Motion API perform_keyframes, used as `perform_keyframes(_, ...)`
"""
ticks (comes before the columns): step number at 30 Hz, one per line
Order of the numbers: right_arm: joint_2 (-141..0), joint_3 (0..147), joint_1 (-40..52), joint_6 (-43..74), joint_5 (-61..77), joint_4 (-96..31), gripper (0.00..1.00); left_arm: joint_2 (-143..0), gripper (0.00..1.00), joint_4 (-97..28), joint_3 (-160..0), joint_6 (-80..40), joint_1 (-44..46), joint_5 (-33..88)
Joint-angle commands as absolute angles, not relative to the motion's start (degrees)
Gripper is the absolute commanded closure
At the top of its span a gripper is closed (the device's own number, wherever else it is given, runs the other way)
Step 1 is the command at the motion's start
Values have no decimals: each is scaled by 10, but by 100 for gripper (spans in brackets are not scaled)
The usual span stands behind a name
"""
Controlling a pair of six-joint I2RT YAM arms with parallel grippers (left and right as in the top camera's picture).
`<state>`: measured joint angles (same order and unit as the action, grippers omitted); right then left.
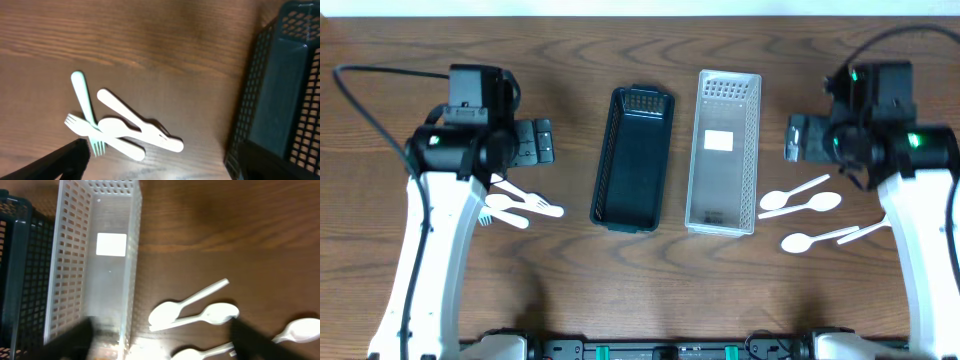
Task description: Pack container
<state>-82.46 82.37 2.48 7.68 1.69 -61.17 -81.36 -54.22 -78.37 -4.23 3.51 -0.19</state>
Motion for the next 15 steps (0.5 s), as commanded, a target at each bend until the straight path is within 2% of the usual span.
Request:
perform_keyframes(1,-863,844,18,97,35,-605,82,-853,30,-526,-794,-33,36,-4)
perform_keyframes(2,-873,844,17,112,30,-604,99,-865,47,-520,-794,-33,36,-4)
perform_keyframes(3,-886,844,14,128,26,-604,99,-881,59,-512,-794,-37,36,-4)
perform_keyframes(5,-913,844,9,143,26,-604,99,-908,66,-499,-794,-47,36,-4)
perform_keyframes(8,-960,844,6,142,27,-597,99,-953,90,-476,-794,-57,36,-3)
perform_keyframes(11,-1002,844,6,116,44,-586,99,-991,94,-463,-794,-66,36,1)
perform_keyframes(15,-1051,844,8,77,90,-571,99,-1029,94,-460,-794,-66,36,60)
